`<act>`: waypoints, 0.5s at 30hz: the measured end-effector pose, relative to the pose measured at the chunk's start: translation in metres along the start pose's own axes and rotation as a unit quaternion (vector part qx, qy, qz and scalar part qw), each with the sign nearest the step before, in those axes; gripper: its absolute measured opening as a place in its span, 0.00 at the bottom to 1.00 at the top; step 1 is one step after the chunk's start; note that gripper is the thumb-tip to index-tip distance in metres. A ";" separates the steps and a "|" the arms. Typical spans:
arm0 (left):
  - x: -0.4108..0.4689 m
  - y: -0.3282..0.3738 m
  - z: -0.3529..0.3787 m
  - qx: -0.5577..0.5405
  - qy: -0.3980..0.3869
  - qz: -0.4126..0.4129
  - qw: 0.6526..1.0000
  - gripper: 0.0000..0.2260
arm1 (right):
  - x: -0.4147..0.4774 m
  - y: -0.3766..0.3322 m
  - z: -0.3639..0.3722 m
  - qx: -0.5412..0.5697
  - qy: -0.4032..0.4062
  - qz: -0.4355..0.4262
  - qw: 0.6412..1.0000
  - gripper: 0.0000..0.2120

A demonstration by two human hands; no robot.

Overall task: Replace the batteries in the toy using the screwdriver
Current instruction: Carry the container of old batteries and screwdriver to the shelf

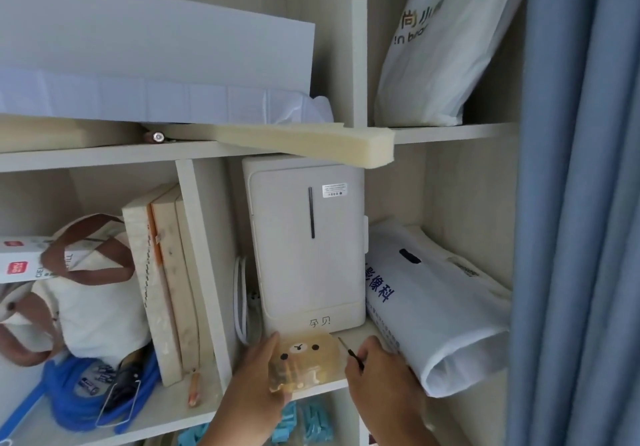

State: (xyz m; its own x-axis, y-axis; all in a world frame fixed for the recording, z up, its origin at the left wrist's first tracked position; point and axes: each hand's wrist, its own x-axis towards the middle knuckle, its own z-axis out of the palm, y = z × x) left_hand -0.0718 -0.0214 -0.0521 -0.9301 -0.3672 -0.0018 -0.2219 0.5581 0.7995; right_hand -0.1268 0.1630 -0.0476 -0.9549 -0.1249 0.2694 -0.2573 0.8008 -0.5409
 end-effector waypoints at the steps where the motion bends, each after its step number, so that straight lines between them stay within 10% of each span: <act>1: 0.000 0.001 0.000 0.002 0.002 0.001 1.000 0.42 | 0.000 -0.001 -0.001 -0.002 -0.002 0.001 1.000 0.11; 15: -0.023 0.016 -0.001 0.074 0.062 -0.009 0.995 0.45 | -0.006 -0.006 -0.008 -0.045 -0.028 -0.016 0.998 0.16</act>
State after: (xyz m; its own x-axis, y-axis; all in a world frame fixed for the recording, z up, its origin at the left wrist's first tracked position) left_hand -0.0534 -0.0046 -0.0389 -0.8846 -0.4616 0.0660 -0.2868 0.6503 0.7034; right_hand -0.1184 0.1639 -0.0400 -0.9537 -0.1827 0.2389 -0.2766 0.8452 -0.4574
